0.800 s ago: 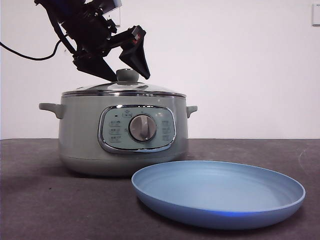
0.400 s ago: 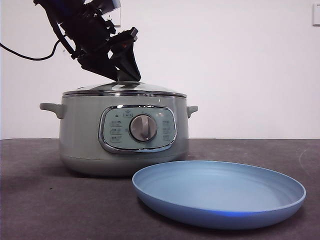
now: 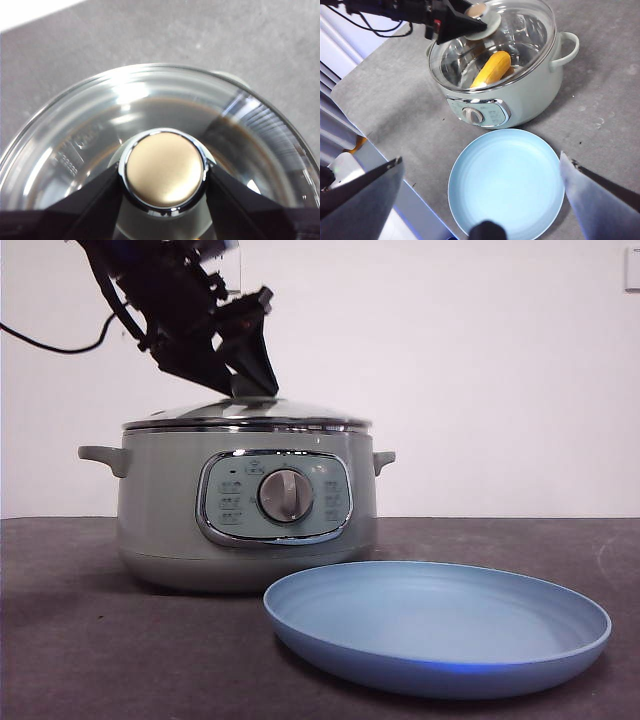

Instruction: Take the corn out from the steamer,put the corn on the plate,close the lid

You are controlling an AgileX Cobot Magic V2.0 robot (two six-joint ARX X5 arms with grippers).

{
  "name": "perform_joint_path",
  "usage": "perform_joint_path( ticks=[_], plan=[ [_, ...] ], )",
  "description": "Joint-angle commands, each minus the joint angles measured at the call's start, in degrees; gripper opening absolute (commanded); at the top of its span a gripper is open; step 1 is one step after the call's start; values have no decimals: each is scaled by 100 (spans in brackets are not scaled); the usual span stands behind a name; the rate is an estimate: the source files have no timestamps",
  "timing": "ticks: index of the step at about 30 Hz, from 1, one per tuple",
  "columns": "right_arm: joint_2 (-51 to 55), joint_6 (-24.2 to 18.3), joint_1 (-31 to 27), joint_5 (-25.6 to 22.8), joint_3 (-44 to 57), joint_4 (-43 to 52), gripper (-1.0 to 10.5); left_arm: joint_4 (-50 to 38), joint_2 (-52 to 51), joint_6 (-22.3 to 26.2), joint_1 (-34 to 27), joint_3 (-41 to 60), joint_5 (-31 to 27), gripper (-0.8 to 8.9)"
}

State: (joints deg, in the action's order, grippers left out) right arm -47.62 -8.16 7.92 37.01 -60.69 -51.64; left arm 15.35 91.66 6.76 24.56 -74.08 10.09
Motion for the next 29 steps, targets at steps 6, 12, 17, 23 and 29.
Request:
perform_joint_path(
  ticks=[6,12,17,23,29],
  plan=[
    [-2,33,11,-133,-4,17,617,-225,-970,-105,15,-24,92,-9],
    [-223,680,28,-138,-4,566,617,439,-2002,-264,15,-24,94,-9],
    [-599,1311,433,-175,-7,1464,617,1182,-3062,-269,15,-24,81,-9],
    [-1410,1827,1335,-1034,-199,2319,618,1880,-4212,-422,15,-24,22,-9],
    [-2730,1849,2190,-1818,-1069,2409,618,2653,-4944,-409,15,-24,-289,-9]
  ],
)
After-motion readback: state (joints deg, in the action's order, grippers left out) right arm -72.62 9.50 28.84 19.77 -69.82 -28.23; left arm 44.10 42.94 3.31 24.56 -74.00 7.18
